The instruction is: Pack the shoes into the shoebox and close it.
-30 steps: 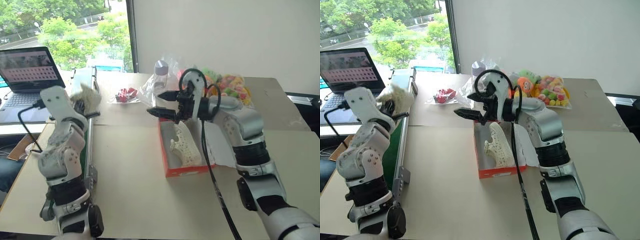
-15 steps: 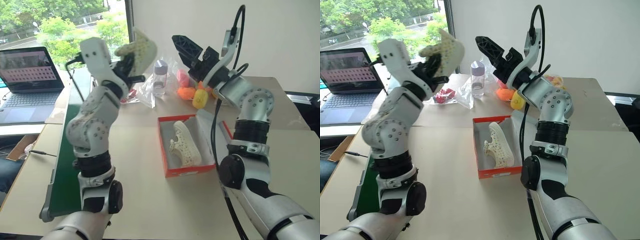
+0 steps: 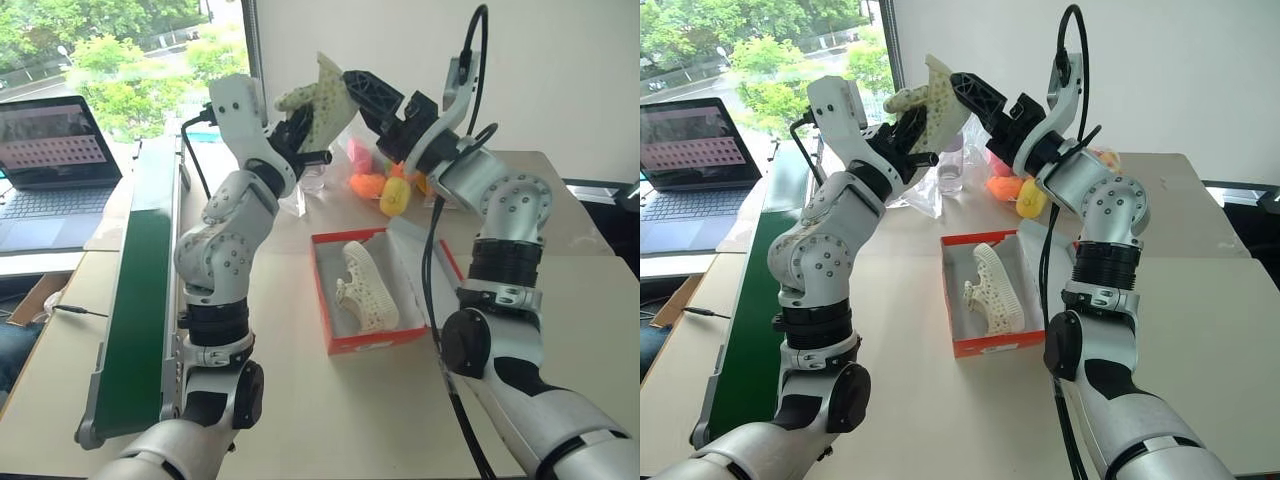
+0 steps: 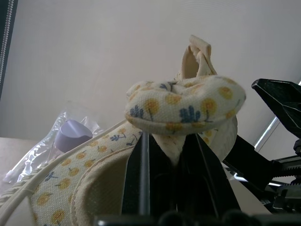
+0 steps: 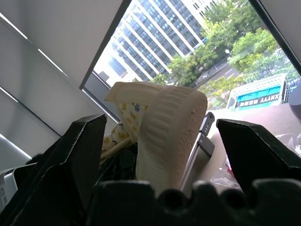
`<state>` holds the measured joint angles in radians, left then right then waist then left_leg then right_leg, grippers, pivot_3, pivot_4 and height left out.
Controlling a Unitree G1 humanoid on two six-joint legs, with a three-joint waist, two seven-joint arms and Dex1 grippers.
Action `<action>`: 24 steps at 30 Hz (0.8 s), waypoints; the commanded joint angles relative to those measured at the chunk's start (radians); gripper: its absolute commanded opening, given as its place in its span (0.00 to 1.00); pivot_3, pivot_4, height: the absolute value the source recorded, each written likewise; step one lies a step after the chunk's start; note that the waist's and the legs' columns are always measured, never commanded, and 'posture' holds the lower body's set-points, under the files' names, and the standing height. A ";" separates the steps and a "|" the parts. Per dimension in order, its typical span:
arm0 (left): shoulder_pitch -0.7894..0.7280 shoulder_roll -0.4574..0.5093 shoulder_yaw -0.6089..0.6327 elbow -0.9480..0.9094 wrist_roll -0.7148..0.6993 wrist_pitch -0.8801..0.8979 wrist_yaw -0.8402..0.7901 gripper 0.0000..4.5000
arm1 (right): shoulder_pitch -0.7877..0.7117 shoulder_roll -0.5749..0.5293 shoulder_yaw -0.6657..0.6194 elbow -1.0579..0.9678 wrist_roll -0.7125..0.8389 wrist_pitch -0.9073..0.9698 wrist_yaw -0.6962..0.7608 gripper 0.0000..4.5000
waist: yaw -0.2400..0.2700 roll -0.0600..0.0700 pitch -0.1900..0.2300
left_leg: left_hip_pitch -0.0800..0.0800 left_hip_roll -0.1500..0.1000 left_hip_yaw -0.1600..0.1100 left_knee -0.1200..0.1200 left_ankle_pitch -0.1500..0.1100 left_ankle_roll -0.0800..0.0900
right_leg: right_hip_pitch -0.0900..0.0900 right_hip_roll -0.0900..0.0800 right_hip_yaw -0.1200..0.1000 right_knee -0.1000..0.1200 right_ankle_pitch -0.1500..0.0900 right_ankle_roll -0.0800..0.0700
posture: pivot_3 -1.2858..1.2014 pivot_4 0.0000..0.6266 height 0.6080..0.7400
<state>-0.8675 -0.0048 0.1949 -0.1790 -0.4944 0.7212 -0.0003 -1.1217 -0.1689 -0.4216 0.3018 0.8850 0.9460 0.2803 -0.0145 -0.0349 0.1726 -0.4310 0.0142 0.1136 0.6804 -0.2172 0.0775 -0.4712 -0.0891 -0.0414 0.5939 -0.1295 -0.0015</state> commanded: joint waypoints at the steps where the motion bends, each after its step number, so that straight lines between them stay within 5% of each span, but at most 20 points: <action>1: -0.055 0.000 -0.007 -0.019 -0.004 -0.040 0.000 0.01 | -0.001 -0.014 0.008 -0.042 0.015 0.002 0.001 1.00 | 0.000 0.000 0.000 | 0.000 0.000 0.000 0.000 0.000 0.000 | 0.000 0.000 0.000 0.000 0.000 0.000 | 0.52 0.24 1.00; 19: -0.006 -0.074 -0.040 -0.073 -0.028 0.011 0.057 0.01 | -0.017 -0.011 0.040 0.025 -0.025 -0.077 0.028 1.00 | -0.002 0.000 0.000 | 0.000 0.000 0.000 0.000 0.000 0.000 | 0.000 0.000 0.000 0.000 0.000 0.000 | 0.52 0.24 1.00; 24: -0.008 -0.060 -0.030 -0.075 -0.030 0.011 0.066 0.00 | -0.025 -0.011 0.025 0.032 -0.017 -0.092 0.025 0.62 | -0.001 0.000 0.000 | 0.000 0.000 0.000 0.000 0.000 0.000 | 0.000 0.001 0.000 0.000 0.000 0.000 | 0.52 0.24 1.00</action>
<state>-0.8554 -0.0673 0.1703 -0.1970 -0.5125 0.7442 0.0673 -1.1098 -0.1730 -0.3726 0.3547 0.8475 0.8847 0.2987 -0.0153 -0.0350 0.1726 -0.4312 0.0142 0.1134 0.6804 -0.2171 0.0777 -0.4712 -0.0886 -0.0410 0.5938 -0.1296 -0.0011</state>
